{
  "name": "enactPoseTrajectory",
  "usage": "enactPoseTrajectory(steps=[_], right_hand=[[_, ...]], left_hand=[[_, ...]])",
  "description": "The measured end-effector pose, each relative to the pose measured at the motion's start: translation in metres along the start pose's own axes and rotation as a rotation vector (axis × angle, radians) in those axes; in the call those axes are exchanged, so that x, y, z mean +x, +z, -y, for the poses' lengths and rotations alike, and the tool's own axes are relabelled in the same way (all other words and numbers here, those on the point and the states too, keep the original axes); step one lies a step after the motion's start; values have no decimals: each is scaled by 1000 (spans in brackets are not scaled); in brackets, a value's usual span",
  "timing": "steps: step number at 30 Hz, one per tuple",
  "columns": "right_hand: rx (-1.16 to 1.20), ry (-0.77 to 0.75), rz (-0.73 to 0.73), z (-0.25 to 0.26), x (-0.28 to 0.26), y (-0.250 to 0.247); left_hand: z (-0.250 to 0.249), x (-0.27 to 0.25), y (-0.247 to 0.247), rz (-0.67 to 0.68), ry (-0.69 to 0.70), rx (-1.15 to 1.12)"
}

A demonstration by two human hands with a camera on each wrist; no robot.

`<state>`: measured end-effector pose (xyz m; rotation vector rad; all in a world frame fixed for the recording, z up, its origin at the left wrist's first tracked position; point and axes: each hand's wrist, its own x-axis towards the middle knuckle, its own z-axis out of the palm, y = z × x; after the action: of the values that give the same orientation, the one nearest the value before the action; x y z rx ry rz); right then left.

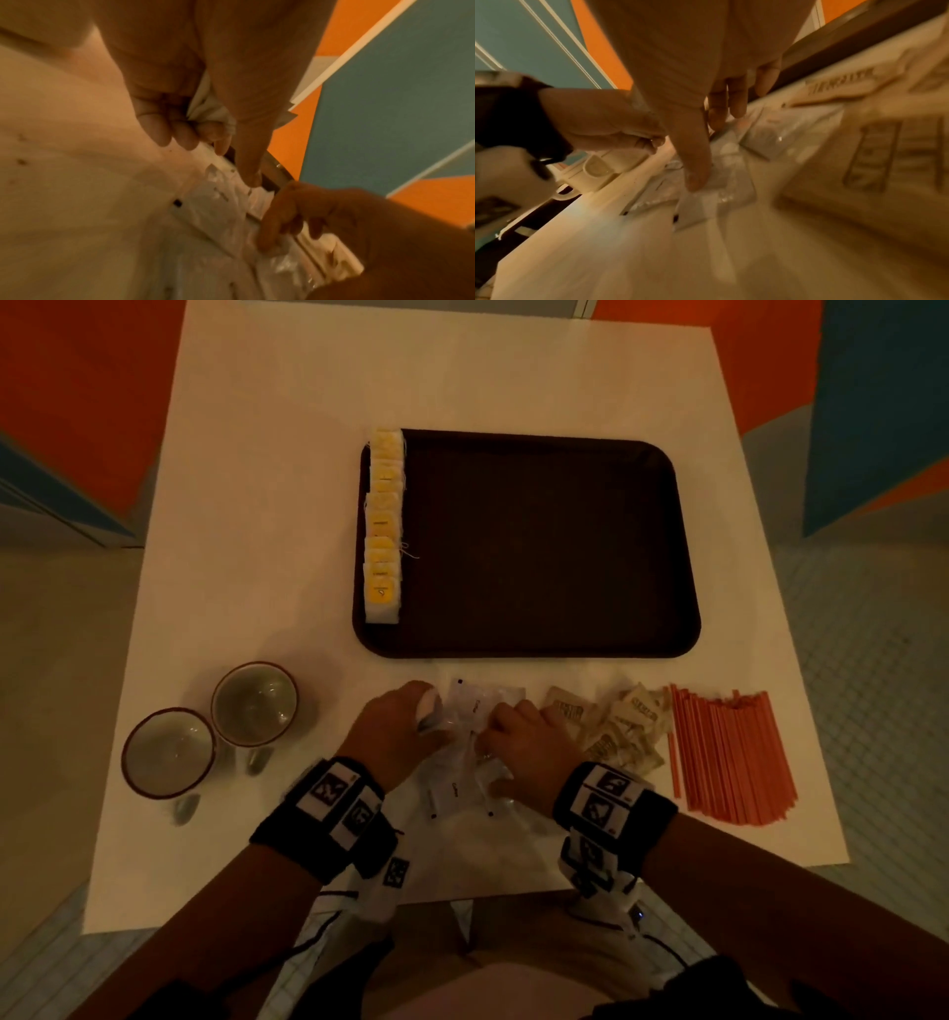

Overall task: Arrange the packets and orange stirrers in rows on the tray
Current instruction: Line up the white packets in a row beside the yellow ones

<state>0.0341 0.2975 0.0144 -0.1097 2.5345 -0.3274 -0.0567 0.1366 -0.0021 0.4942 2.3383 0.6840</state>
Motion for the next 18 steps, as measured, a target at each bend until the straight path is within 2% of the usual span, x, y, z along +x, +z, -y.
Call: enactPoseTrajectory(steps=[5, 9, 14, 16, 18], right_hand=[[-10, -23, -29, 3, 3, 1], [48, -9, -3, 4, 4, 4], [88, -20, -34, -3, 5, 9], [142, -27, -58, -7, 3, 6], [298, -50, -110, -11, -2, -3]], left_hand=[[5, 15, 13, 83, -66, 156], [5, 19, 13, 73, -27, 205], [6, 12, -6, 19, 52, -55], [3, 6, -17, -1, 43, -336], [1, 3, -23, 11, -25, -593]])
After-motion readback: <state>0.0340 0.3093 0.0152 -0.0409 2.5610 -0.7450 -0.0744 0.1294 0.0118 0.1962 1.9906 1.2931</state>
